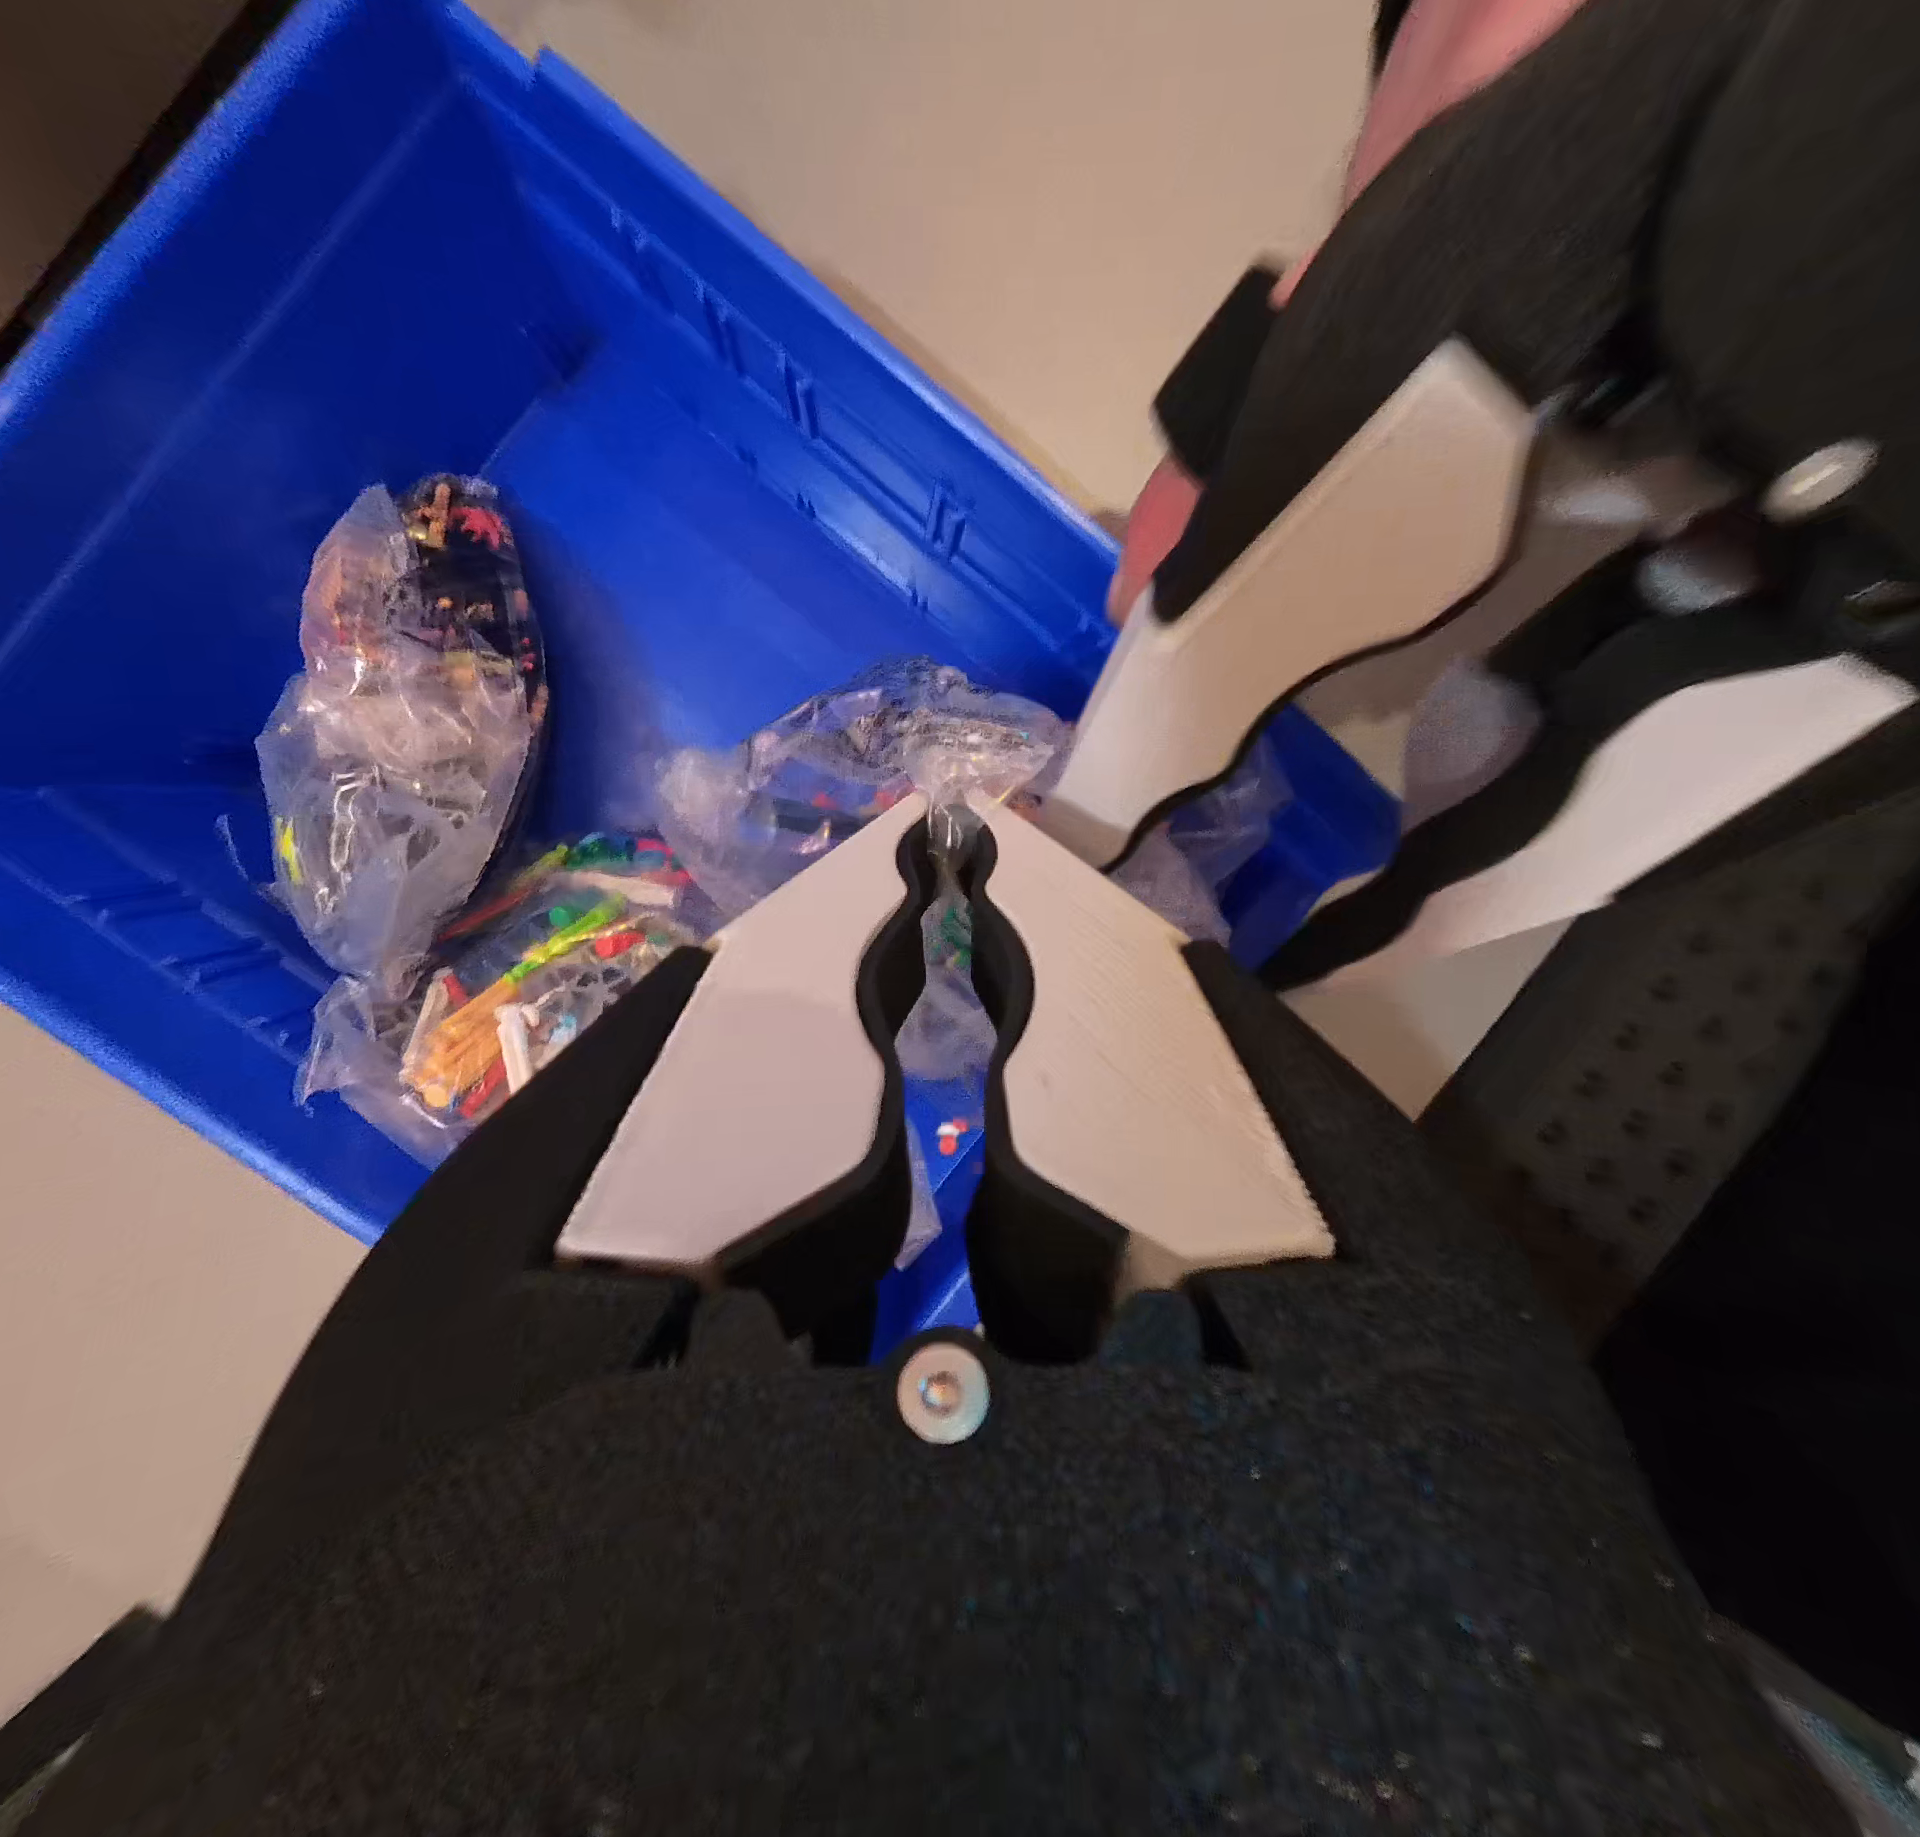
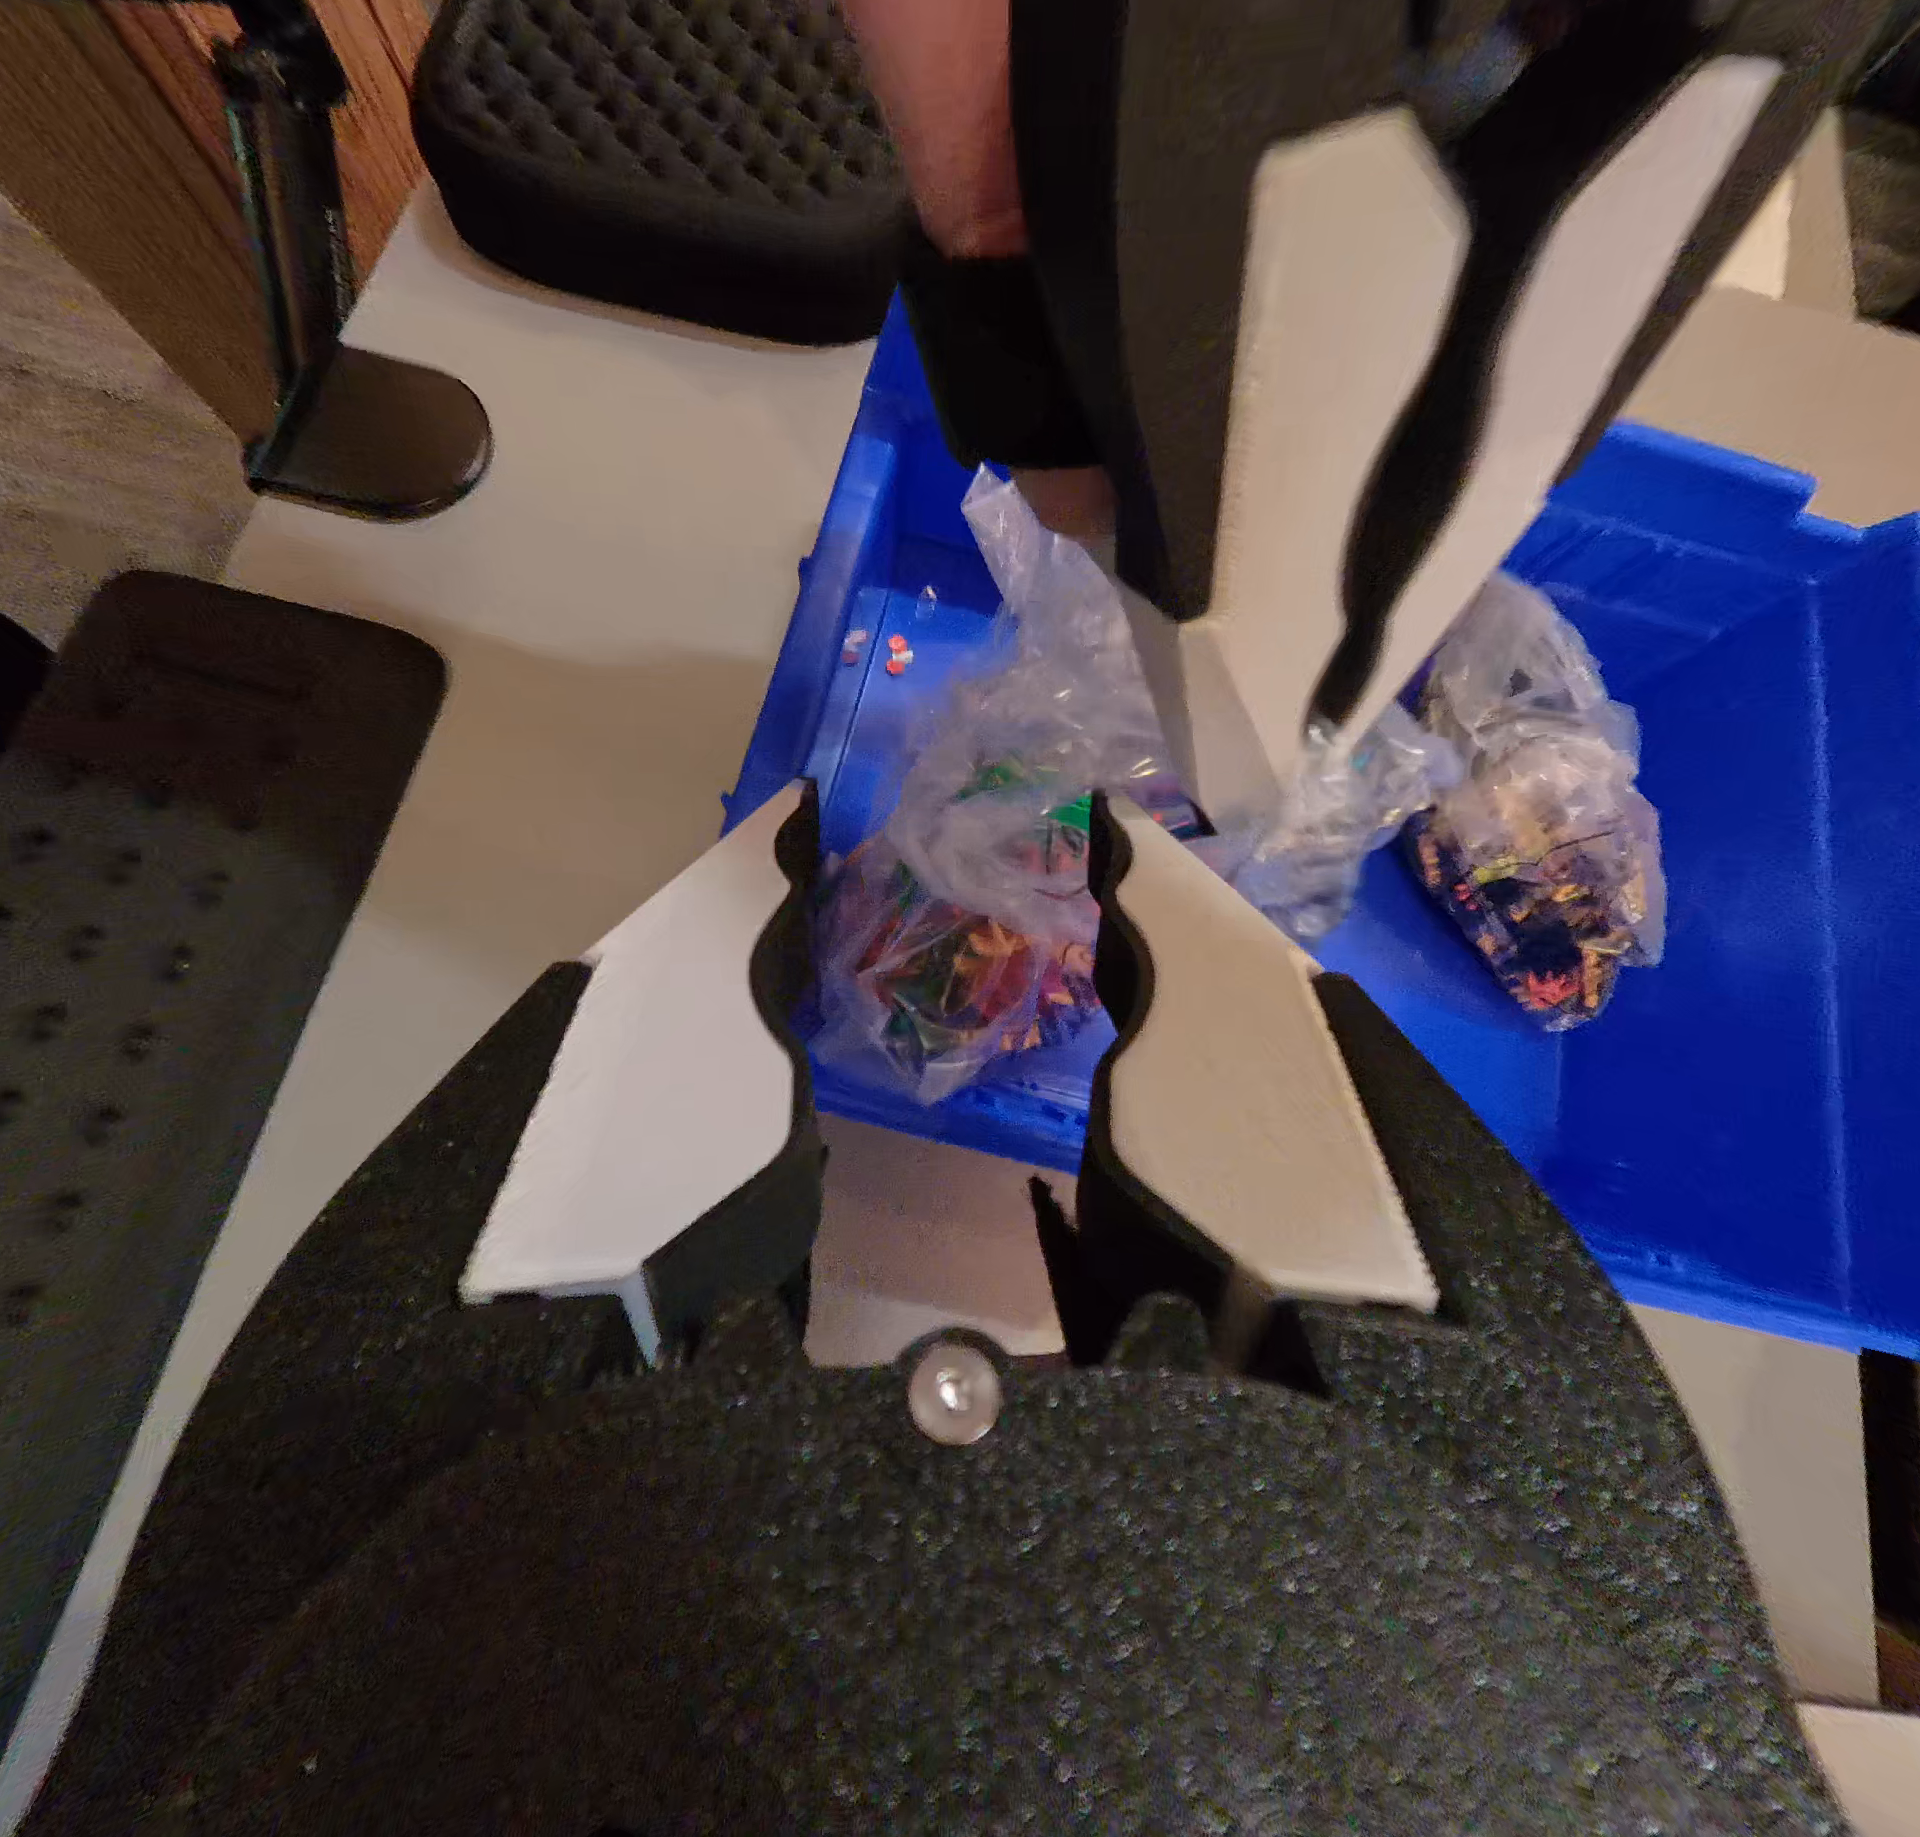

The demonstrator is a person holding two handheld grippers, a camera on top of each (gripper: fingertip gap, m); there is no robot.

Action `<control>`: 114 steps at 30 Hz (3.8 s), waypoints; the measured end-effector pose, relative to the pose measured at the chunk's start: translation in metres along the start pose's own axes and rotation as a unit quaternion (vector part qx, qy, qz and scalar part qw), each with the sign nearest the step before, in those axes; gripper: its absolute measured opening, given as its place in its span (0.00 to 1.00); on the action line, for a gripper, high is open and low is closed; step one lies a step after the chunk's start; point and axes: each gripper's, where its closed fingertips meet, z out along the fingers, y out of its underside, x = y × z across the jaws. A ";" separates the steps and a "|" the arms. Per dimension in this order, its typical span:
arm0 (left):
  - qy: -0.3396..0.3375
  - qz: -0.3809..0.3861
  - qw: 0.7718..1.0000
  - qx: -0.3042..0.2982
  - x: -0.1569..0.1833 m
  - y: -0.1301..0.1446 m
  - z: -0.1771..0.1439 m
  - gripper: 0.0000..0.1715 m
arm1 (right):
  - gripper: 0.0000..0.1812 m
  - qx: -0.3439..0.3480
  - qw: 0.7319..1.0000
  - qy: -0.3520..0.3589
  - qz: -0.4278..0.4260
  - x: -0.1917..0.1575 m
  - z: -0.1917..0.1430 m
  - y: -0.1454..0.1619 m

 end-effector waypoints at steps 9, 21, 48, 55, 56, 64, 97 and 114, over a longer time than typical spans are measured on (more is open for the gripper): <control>-0.010 0.004 1.000 0.013 -0.009 0.004 0.000 0.13 | 0.00 -0.006 1.000 -0.010 0.006 0.000 0.019 0.000; -0.051 0.079 0.987 -0.127 -0.010 0.040 0.030 0.02 | 0.00 0.011 0.999 0.004 -0.034 -0.008 0.019 -0.004; -0.159 0.317 0.932 -0.072 -0.048 -0.017 0.019 0.00 | 0.03 0.072 0.997 0.007 -0.017 -0.016 0.001 -0.023; -0.189 0.279 0.941 0.006 -0.046 -0.034 -0.051 0.00 | 0.24 0.214 0.974 0.020 0.069 0.004 -0.065 -0.042; -0.198 0.280 0.939 0.013 -0.045 -0.035 -0.059 0.00 | 0.24 0.233 0.968 0.020 0.086 0.010 -0.075 -0.040; -0.223 0.295 0.926 0.082 -0.033 -0.070 -0.114 0.00 | 0.28 0.288 0.924 0.022 0.252 0.063 -0.088 -0.006; -0.170 0.266 0.864 0.391 0.033 -0.221 -0.211 0.00 | 0.54 0.642 0.617 -0.237 0.389 0.054 -0.148 -0.033; -0.197 0.136 0.905 0.351 -0.032 -0.122 -0.158 0.00 | 0.17 0.521 0.771 -0.102 0.352 0.104 -0.172 -0.019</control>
